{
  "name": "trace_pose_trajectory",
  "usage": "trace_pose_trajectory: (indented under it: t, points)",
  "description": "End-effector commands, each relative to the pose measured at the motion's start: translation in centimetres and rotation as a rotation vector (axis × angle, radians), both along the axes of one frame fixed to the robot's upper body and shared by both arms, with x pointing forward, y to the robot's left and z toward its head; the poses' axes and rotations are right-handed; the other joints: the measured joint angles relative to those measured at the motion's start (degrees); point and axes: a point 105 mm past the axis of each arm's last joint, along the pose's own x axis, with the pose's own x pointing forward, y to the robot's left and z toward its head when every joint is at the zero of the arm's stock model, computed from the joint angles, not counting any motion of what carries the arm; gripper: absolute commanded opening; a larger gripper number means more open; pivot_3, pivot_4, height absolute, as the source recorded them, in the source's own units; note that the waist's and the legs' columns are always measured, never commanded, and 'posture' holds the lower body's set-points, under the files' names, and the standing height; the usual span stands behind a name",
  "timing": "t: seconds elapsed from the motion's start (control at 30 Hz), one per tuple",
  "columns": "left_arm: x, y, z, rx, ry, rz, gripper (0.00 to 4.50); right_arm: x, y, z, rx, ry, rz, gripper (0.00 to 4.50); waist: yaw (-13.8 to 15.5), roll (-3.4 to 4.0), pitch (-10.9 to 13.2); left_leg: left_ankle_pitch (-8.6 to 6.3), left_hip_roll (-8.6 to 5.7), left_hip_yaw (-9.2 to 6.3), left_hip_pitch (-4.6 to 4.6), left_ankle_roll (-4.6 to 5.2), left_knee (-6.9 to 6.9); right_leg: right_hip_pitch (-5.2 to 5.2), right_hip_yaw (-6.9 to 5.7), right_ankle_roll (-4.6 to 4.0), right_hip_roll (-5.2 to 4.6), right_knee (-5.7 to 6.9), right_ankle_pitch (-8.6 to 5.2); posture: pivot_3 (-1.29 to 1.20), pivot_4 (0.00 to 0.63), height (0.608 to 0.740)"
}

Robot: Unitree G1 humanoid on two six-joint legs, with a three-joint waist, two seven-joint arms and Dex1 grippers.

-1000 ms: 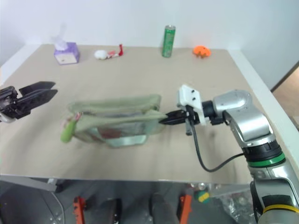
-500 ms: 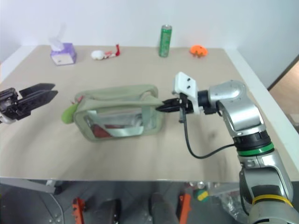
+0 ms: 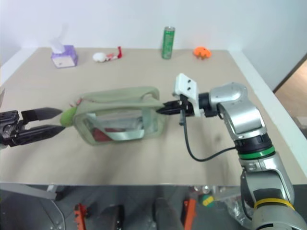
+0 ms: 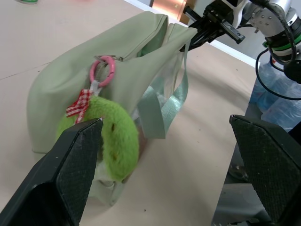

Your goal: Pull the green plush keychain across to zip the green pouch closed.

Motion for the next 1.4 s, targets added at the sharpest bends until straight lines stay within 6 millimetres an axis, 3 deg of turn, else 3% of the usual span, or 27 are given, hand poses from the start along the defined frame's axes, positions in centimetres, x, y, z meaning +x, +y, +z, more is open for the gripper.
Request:
trace_pose_trajectory:
  t: [0.03,0.23,0.4,0.5,0.87,1.2,1.4]
  points:
    - [0.2,0.2,0.4,0.002,-0.03,0.019,4.5,-0.3,0.8,1.3,0.01,-0.045,0.035,0.01,0.0,0.0,0.0,0.0,0.01,0.0,0.0,0.0,0.0,-0.01,0.0,0.0,0.01,0.0,0.0,0.0,0.15,0.74]
    - [1.2,1.7,-0.5,-0.005,-0.003,0.089,4.5,-0.5,0.8,1.1,0.016,-0.036,0.031,0.01,0.0,0.0,0.0,0.0,0.06,0.0,-0.02,0.0,-0.08,-0.06,0.0,-0.05,0.05,0.0,-0.03,0.0,0.15,0.74]
    - [1.6,1.5,-1.0,-0.002,0.011,0.083,4.5,-0.6,0.8,1.1,0.02,-0.033,0.027,0.01,0.0,0.0,0.0,0.0,0.07,0.02,-0.03,0.0,-0.07,-0.06,0.01,-0.05,0.05,0.0,-0.03,0.0,0.15,0.74]
    - [1.3,0.7,-1.3,-0.006,0.028,0.031,3.75,-0.7,0.7,1.0,0.019,-0.033,0.022,0.0,0.0,0.0,0.0,0.0,0.07,0.02,-0.03,0.0,-0.07,-0.06,0.01,-0.05,0.05,0.0,-0.03,0.0,0.15,0.74]
    - [1.8,0.5,-0.7,-0.009,0.009,0.019,0.03,-0.7,0.6,0.8,0.02,-0.028,0.008,0.0,0.0,0.0,0.0,0.0,0.08,0.02,-0.04,0.0,-0.08,-0.07,0.02,-0.05,0.07,0.0,-0.03,0.0,0.15,0.74]
    - [3.4,1.2,2.0,-0.022,-0.101,0.06,0.03,-0.5,0.7,0.8,0.019,-0.033,0.01,0.0,0.0,-0.01,0.0,0.0,0.11,-0.02,-0.06,0.0,-0.07,-0.07,0.02,-0.05,0.16,0.0,-0.03,0.0,0.15,0.74]
    - [4.4,-1.8,3.1,-0.002,-0.166,-0.034,0.03,-0.5,0.9,0.9,0.018,-0.041,0.013,0.0,0.1,-0.02,0.0,0.0,0.09,-0.04,-0.07,0.0,-0.06,-0.04,0.07,-0.03,0.18,0.0,-0.02,0.0,0.15,0.74]
